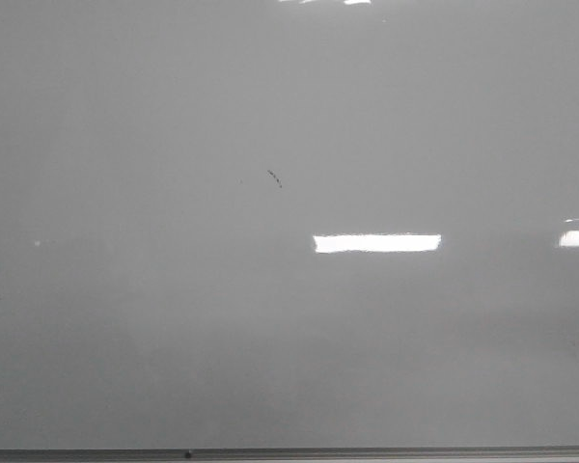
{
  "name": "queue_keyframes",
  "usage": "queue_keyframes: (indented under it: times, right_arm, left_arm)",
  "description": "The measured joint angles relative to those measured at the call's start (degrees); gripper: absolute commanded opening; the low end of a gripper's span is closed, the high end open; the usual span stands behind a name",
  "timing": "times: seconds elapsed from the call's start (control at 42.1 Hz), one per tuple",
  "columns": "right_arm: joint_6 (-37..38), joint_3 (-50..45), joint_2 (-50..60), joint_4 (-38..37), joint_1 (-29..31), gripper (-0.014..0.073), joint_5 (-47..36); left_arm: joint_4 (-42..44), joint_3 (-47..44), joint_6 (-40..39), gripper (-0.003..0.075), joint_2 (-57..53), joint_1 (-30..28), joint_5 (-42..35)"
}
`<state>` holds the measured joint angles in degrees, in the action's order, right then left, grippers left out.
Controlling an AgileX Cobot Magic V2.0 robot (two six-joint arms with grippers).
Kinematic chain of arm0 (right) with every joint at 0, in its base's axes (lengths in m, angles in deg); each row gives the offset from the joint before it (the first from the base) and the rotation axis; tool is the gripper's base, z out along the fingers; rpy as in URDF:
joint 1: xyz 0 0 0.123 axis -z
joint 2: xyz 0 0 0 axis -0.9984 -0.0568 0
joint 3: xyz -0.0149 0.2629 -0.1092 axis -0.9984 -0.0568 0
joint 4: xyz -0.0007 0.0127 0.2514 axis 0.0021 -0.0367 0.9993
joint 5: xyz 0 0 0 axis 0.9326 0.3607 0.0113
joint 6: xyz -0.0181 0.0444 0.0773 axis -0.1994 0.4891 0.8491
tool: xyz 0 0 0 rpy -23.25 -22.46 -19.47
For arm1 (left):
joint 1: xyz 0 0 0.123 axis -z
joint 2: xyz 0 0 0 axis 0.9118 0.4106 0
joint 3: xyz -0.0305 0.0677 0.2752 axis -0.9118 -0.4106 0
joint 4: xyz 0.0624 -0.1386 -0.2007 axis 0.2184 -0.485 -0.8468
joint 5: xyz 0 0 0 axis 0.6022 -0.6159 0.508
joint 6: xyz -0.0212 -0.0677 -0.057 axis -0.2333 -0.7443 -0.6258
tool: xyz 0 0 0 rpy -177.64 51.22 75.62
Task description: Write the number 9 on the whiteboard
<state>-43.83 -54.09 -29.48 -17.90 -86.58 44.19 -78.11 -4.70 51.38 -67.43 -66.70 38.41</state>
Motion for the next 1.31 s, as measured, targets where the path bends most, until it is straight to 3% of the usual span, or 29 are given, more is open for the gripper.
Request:
queue_keyframes:
  times: [0.285,0.617,0.855,0.926,0.997,1.069,1.14,1.211,1.306]
  right_arm:
    - [0.0,3.07,0.0,0.0,0.0,-0.0067,-1.39]
    - [0.0,21.45,-5.31,0.0,0.0,-0.0067,10.0]
    - [0.0,24.32,-13.08,0.0,0.0,-0.0064,11.25]
    - [0.0,24.32,-13.66,0.0,0.0,-0.0023,11.38]
    - [0.0,24.32,-13.75,0.0,-0.1,0.0078,11.38]
    - [0.0,24.32,-13.75,0.0,-0.16,0.0222,11.38]
    - [0.0,24.32,-13.75,0.0,-0.16,0.0419,11.38]
    - [0.0,24.32,-13.75,0.0,-0.16,0.0542,11.38]
    - [0.0,24.32,-13.75,0.0,-0.16,0.0578,11.38]
  left_arm:
    - [-0.99,2.16,0.0,-0.0019,0.0,0.0,-5.03]
    - [-1.08,17.16,0.0,-0.0019,7.11,0.0,6.49]
    - [-1.08,19.46,0.0,0.0004,13.8,0.0,7.58]
    - [-1.08,19.46,0.0,0.0087,13.96,0.0,7.58]
    - [-1.08,19.46,0.0,0.0234,13.96,0.0,7.58]
    - [-1.08,19.46,0.0,0.044,13.96,0.0,7.58]
    - [-1.08,19.46,0.0,0.0624,13.96,0.0,7.58]
    - [-1.08,19.46,0.0,0.0685,13.96,0.0,7.58]
    - [-1.08,19.46,0.0,0.0681,13.96,0.0,7.58]
